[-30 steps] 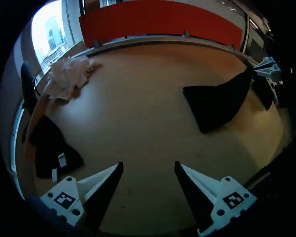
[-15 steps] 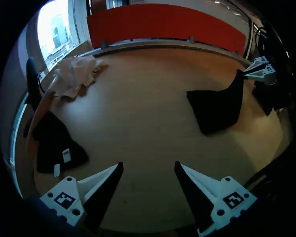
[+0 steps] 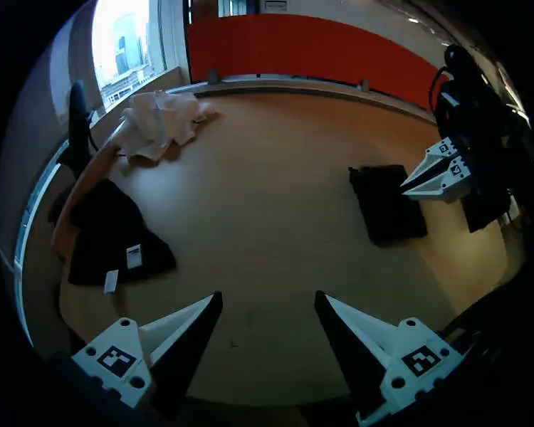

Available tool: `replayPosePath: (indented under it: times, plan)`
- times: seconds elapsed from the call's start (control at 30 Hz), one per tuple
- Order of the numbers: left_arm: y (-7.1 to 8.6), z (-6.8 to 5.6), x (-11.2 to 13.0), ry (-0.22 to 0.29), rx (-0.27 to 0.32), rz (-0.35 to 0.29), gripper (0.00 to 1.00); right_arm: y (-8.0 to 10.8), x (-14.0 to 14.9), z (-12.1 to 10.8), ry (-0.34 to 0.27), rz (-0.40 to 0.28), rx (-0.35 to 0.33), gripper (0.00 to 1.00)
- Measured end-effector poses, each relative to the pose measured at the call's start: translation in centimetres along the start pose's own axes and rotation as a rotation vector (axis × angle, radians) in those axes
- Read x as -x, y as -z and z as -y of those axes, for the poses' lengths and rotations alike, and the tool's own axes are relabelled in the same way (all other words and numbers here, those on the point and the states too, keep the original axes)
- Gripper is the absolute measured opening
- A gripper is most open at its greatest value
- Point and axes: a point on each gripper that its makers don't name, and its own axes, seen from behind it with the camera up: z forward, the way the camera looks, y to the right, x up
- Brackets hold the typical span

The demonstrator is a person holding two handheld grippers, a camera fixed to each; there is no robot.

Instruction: Fold towel

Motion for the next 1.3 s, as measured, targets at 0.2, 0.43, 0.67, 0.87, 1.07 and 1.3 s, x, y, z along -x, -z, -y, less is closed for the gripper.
replayPosePath:
  times: [0.2, 0.43, 0.67, 0.87, 1.07, 1.3]
  plan:
    - [0.0, 0.3, 0.3, 0.013, 0.0, 0.003, 0.96, -0.8, 0.5, 0.4, -0.007, 0.019, -0.014, 0.04]
    - [-0.1, 0.4, 0.1, 0.007, 0.004, 0.0, 0.96, -0.7, 0.7, 0.5, -0.022, 0.025, -0.023, 0.05]
    - [0.0, 0.5, 0.0, 0.002, 0.006, -0.003, 0.96, -0.9, 1.5, 0.7, -0.033, 0.04, -0.033, 0.47]
    - [0.1, 0.5, 0.0, 0.001, 0.007, -0.004, 0.96, -0.7, 2.0, 1.0, -0.04, 0.044, -0.032, 0.63]
    - [0.0, 0.5, -0.2, -0.007, 0.007, -0.006, 0.96, -0.3, 2.8, 0.8, -0.057, 0.047, -0.008, 0.63]
    - [-0.1, 0.4, -0.3, -0.02, 0.012, -0.005, 0.96, 0.3, 4.5, 0.6, -0.104, 0.056, 0.027, 0.63]
